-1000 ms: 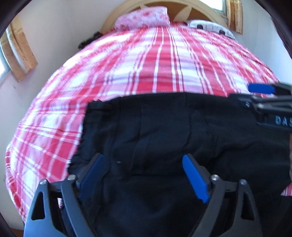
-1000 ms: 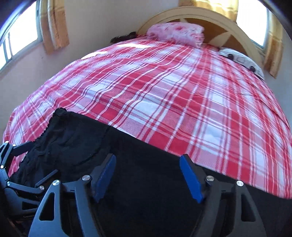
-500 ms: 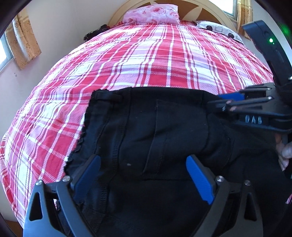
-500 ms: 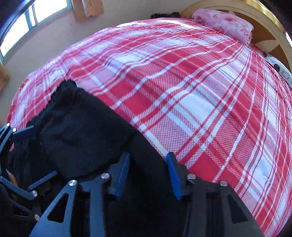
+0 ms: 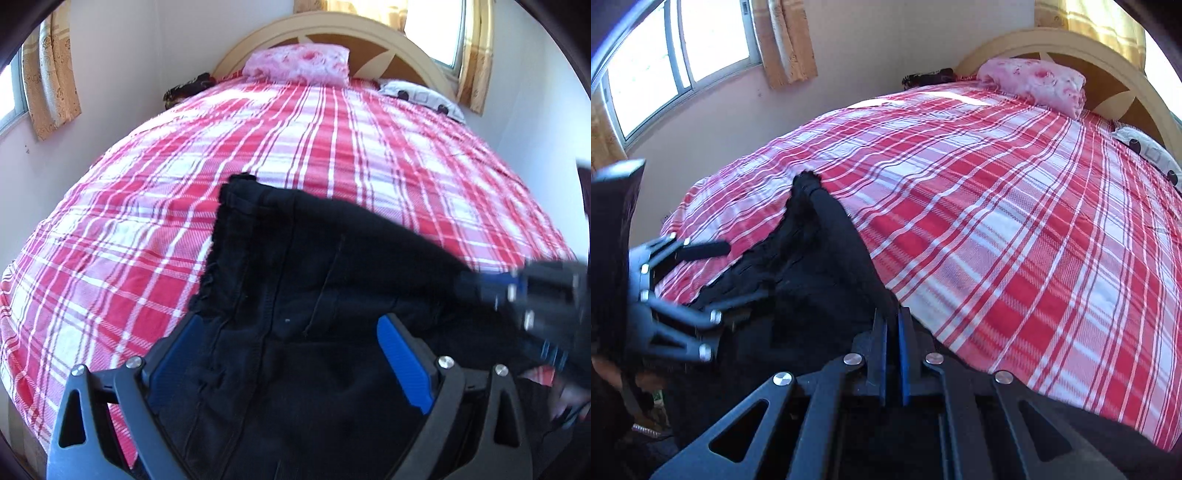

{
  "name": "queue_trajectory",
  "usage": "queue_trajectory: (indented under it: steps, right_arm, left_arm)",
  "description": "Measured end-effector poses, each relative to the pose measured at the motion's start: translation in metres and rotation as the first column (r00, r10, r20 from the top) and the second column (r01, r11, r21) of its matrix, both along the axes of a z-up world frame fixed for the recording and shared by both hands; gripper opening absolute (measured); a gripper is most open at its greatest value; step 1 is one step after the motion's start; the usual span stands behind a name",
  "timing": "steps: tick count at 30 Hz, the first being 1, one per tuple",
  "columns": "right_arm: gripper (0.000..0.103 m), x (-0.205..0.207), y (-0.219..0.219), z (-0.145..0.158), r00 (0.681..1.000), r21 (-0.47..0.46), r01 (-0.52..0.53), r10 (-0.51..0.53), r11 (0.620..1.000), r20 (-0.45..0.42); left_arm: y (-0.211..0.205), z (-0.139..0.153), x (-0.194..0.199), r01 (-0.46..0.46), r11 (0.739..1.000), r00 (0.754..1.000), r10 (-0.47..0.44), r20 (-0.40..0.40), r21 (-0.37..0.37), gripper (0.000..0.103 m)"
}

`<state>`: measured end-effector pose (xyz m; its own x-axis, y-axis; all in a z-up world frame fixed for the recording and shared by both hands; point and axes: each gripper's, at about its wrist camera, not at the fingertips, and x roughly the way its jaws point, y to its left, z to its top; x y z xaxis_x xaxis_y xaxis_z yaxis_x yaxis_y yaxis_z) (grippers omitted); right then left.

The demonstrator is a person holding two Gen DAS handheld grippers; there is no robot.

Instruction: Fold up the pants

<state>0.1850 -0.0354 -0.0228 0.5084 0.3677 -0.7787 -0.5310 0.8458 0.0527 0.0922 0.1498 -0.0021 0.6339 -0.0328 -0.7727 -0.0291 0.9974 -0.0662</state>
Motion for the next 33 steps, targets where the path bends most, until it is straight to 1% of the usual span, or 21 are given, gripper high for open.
queue_trajectory:
  steps: [1,3,6,8,9,10,12,13,15,19,21,22,23,24,25,26,27,28,29,30,33]
  right_arm:
    - [0.005,-0.012,0.001,-0.001,1.000,0.002,0.001,-0.001,1.000,0.007]
    - [0.005,-0.036,0.004,-0.004,1.000,0.009,0.008,-0.008,1.000,0.020]
    - [0.005,-0.072,0.013,-0.011,0.996,-0.035,0.007,-0.004,0.999,0.095]
    - [0.005,-0.090,0.019,-0.019,0.993,-0.052,0.019,-0.012,0.998,0.122]
    - [0.005,-0.100,0.022,-0.022,0.990,-0.064,0.022,-0.013,0.998,0.141]
    - [0.005,-0.110,0.026,-0.026,0.985,-0.095,0.026,-0.009,0.995,0.173]
    - [0.005,-0.126,0.033,-0.031,0.971,-0.162,0.031,0.008,0.986,0.238]
    - [0.005,-0.135,0.038,-0.033,0.962,-0.197,0.035,0.020,0.980,0.273]
    - [0.005,-0.145,0.043,-0.035,0.950,-0.228,0.037,0.036,0.973,0.310]
    - [0.005,-0.153,0.049,-0.047,0.947,-0.258,0.037,0.048,0.965,0.317]
    - [0.005,-0.156,0.051,-0.052,0.943,-0.281,0.037,0.060,0.959,0.329]
    - [0.005,-0.156,0.051,-0.054,0.941,-0.283,0.038,0.060,0.958,0.332]
    - [0.005,-0.156,0.049,-0.054,0.942,-0.273,0.043,0.053,0.961,0.333]
    - [0.005,-0.155,0.047,-0.053,0.943,-0.261,0.045,0.045,0.964,0.330]
    - [0.005,-0.155,0.045,-0.052,0.945,-0.246,0.048,0.037,0.968,0.326]
    - [0.005,-0.153,0.042,-0.051,0.946,-0.232,0.051,0.028,0.971,0.324]
    - [0.005,-0.152,0.043,-0.051,0.947,-0.226,0.053,0.024,0.973,0.322]
    - [0.005,-0.151,0.042,-0.052,0.947,-0.222,0.056,0.019,0.973,0.321]
    - [0.005,-0.150,0.042,-0.053,0.946,-0.217,0.061,0.013,0.974,0.324]
    - [0.005,-0.148,0.041,-0.053,0.946,-0.202,0.069,0.000,0.977,0.325]
    - [0.007,-0.145,0.033,-0.046,0.942,-0.110,0.129,-0.087,0.985,0.323]
  left_arm:
    - [0.001,0.003,-0.004,0.002,1.000,1.000,-0.002,0.004,-0.009,0.098]
    - [0.002,0.007,-0.010,0.021,0.998,1.000,-0.021,0.006,-0.062,0.098]
    - [-0.002,0.009,-0.013,0.043,0.992,0.999,-0.045,-0.014,-0.118,0.098]
    - [-0.006,0.012,-0.015,0.049,0.992,0.998,-0.051,-0.021,-0.114,0.098]
    - [-0.011,0.014,-0.017,0.058,0.994,0.998,-0.060,-0.018,-0.094,0.098]
    - [-0.016,0.016,-0.016,0.063,0.996,0.998,-0.064,-0.021,-0.056,0.100]
    - [-0.022,0.018,-0.014,0.049,0.999,0.998,-0.050,-0.030,-0.012,0.101]
    - [-0.022,0.019,-0.013,0.038,0.999,0.999,-0.038,-0.038,-0.011,0.101]
    - [-0.018,0.015,-0.011,0.011,1.000,0.998,-0.012,-0.066,-0.017,0.101]
    - [-0.014,-0.007,-0.009,-0.012,0.998,0.992,0.004,-0.129,-0.064,0.101]
    - [-0.012,-0.018,-0.007,-0.038,0.997,0.989,0.028,-0.145,-0.070,0.101]
    - [-0.010,-0.027,-0.004,-0.064,0.996,0.986,0.055,-0.158,-0.057,0.097]
    - [-0.010,-0.030,-0.006,-0.076,0.996,0.985,0.067,-0.157,-0.056,0.084]
    - [-0.007,-0.034,-0.006,-0.082,0.993,0.986,0.070,-0.150,-0.080,0.078]
    - [-0.005,-0.036,-0.006,-0.080,0.990,0.988,0.064,-0.138,-0.116,0.067]
    - [-0.002,-0.036,-0.008,-0.084,0.983,0.991,0.064,-0.120,-0.166,0.060]
    - [0.000,-0.035,-0.010,-0.088,0.976,0.992,0.068,-0.107,-0.197,0.055]
    - [0.001,-0.033,-0.011,-0.085,0.973,0.993,0.066,-0.096,-0.216,0.041]
    - [0.002,-0.031,-0.013,-0.070,0.968,0.996,0.053,-0.076,-0.241,0.024]
    - [0.001,-0.028,-0.014,-0.059,0.966,0.997,0.045,-0.061,-0.253,0.018]
    - [-0.001,-0.016,-0.020,-0.050,0.963,0.999,0.045,-0.024,-0.265,0.016]
